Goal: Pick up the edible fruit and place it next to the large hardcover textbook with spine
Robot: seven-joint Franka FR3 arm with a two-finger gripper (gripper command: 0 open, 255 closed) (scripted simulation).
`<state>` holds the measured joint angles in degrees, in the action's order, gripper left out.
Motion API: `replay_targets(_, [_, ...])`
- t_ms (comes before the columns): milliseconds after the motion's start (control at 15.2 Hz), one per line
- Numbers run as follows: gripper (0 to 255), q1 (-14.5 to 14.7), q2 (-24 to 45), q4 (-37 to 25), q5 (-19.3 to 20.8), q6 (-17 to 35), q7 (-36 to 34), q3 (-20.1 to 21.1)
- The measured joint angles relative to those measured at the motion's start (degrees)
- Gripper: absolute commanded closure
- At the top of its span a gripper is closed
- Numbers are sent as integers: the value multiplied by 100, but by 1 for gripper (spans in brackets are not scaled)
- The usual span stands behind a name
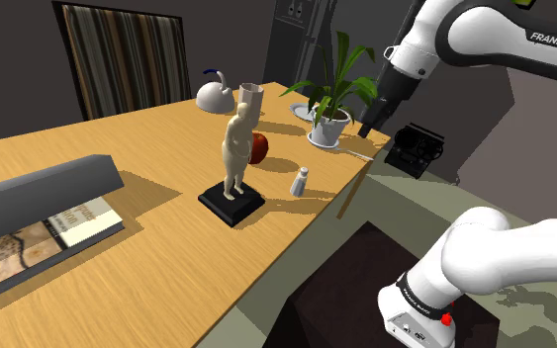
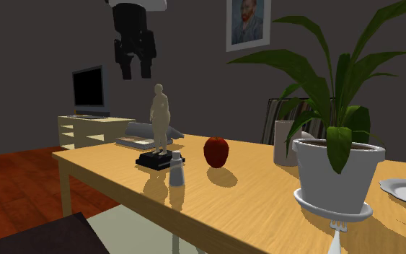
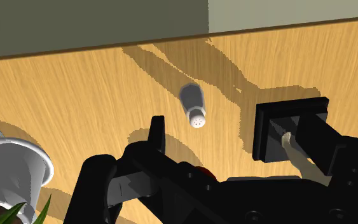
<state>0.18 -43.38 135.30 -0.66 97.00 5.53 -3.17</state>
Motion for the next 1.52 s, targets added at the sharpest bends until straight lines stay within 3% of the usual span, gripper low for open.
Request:
replay_targets(198, [0,18,214,-46,-1,169,13,5])
replay_targets(594, [0,103,1468,-484,-12,996,79,25])
replay_targets(990, [0,186,2797,-1253,-28,1571,110,73])
replay_targets(1518, [0,249,4551,-2642,-21,1953,165,128])
